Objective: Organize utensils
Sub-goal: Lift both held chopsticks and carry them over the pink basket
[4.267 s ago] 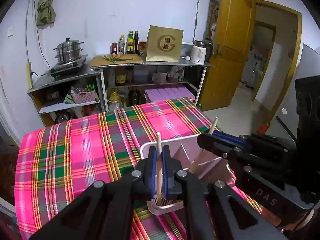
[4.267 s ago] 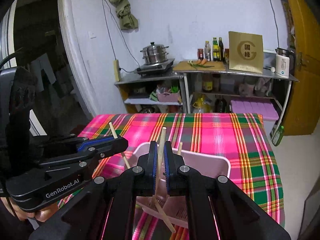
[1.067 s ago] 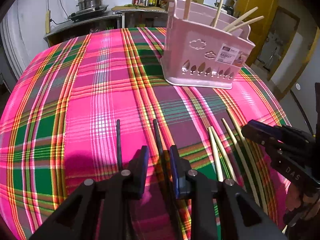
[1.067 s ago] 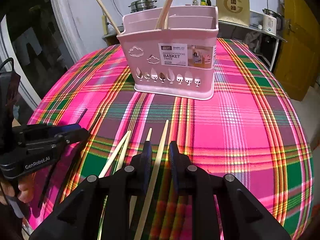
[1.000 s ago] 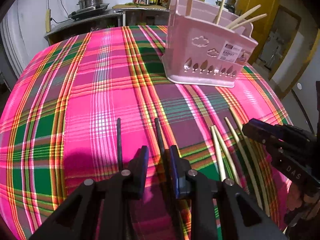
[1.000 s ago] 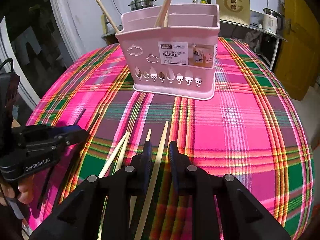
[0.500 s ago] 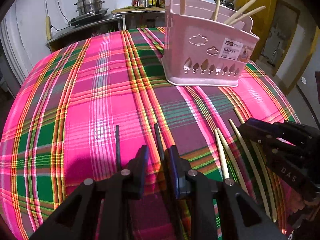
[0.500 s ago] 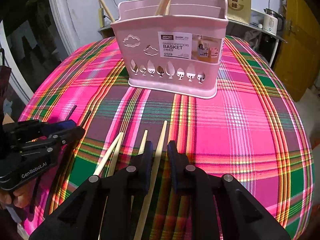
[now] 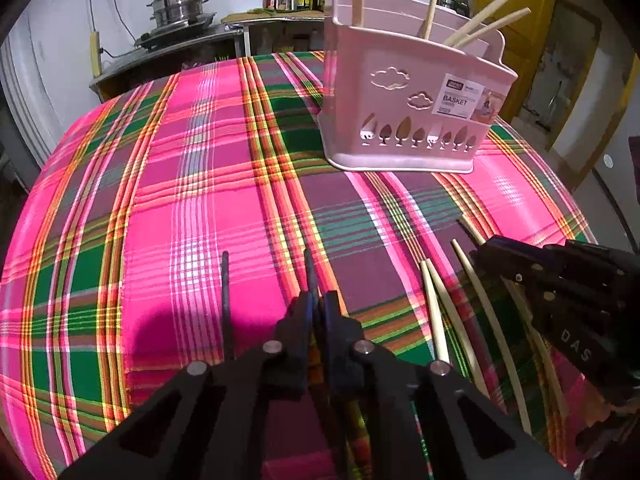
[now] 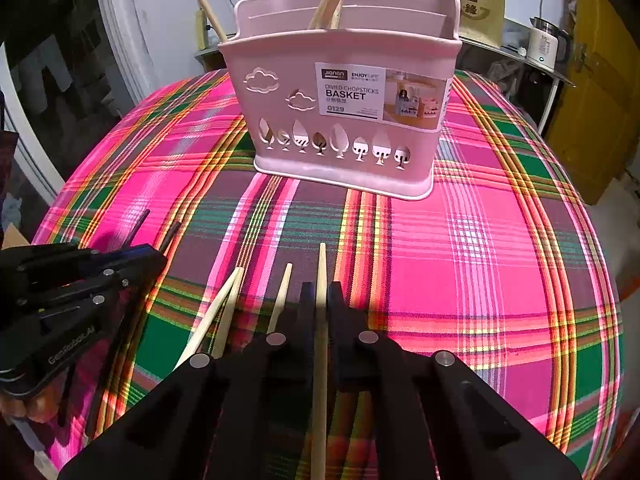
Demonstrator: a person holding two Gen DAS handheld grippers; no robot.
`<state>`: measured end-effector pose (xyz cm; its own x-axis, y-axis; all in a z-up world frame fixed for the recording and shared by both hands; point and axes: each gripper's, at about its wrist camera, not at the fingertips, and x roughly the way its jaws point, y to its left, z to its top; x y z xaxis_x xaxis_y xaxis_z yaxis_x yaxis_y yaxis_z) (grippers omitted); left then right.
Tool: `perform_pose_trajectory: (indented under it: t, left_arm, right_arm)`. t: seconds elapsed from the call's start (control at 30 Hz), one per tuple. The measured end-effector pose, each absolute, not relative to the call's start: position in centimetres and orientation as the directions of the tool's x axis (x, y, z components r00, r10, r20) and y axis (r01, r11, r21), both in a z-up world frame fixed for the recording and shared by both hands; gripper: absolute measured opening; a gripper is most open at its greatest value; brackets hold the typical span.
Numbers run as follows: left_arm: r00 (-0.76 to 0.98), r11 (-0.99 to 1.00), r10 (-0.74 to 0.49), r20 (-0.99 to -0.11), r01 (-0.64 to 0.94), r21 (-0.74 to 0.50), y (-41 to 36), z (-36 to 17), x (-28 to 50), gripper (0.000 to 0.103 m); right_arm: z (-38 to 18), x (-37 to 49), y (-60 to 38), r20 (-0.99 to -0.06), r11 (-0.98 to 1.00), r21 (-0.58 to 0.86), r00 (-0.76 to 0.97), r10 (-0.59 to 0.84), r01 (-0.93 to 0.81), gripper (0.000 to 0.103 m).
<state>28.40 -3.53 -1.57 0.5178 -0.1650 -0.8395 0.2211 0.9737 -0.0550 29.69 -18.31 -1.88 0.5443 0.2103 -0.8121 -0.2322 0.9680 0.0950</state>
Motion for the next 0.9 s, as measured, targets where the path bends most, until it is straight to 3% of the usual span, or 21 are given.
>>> perform_pose_trajectory:
  t: [0.33, 0.9]
  left_arm:
    - [0.546, 0.969, -0.207, -0.812, 0.228, -0.094, -2.9, 1.4, 27.7, 0.006]
    - [0.707, 0.958, -0.273, -0.652, 0.262, -0.116, -1.4, 12.3, 24.0, 0.005]
  right_arm:
    - [1.6, 28.8, -19.5, -0.756, 0.959, 0.139, 0.600, 0.264, -0.247, 0.006]
    - [9.4, 25.2, -20.7, -0.617, 0.947, 0.158, 0.720, 0.316, -0.280, 0.006]
